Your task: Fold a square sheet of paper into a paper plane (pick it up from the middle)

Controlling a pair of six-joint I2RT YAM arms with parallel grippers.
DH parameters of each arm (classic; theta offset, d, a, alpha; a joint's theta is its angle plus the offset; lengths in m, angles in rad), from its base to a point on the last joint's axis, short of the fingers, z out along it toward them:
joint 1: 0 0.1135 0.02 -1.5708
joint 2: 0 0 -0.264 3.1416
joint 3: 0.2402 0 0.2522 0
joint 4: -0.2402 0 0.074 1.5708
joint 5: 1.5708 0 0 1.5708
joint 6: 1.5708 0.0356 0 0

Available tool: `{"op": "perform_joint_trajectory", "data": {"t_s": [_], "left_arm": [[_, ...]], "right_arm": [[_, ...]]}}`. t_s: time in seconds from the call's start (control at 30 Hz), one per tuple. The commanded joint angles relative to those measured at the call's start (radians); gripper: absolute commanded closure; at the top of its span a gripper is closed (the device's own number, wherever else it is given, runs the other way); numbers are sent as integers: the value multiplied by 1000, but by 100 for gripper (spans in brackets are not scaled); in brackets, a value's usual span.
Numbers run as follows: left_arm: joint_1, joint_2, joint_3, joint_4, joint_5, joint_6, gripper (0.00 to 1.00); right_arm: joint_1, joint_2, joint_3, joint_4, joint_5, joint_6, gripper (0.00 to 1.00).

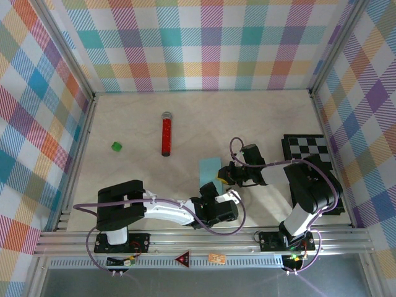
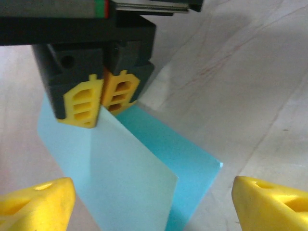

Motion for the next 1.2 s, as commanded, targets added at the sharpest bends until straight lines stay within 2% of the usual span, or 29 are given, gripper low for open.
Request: {"op": "perform_joint_trajectory", "data": {"t_s": [0.0, 0.3, 0.77, 0.93, 1.07, 1.17], "left_arm": [[-6, 25, 18, -8, -85, 4, 17], [-1, 26, 16, 4, -88, -20, 45], [-1, 2, -7, 52, -45, -15, 58], [-2, 0, -8, 44, -28, -27, 75], [-1, -1, -18, 47, -41, -30, 81], [0, -4, -21, 48, -40, -36, 89]], "right_arm": [[-6, -23, -2, 4, -9, -1, 88], [-6, -24, -9, 7, -6, 0, 86], [-6, -24, 1, -8, -1, -2, 84], [-6, -30, 6, -19, 4, -8, 83], [-6, -40, 6, -26, 8, -10, 82], [-6, -47, 9, -29, 8, -16, 80]]}}
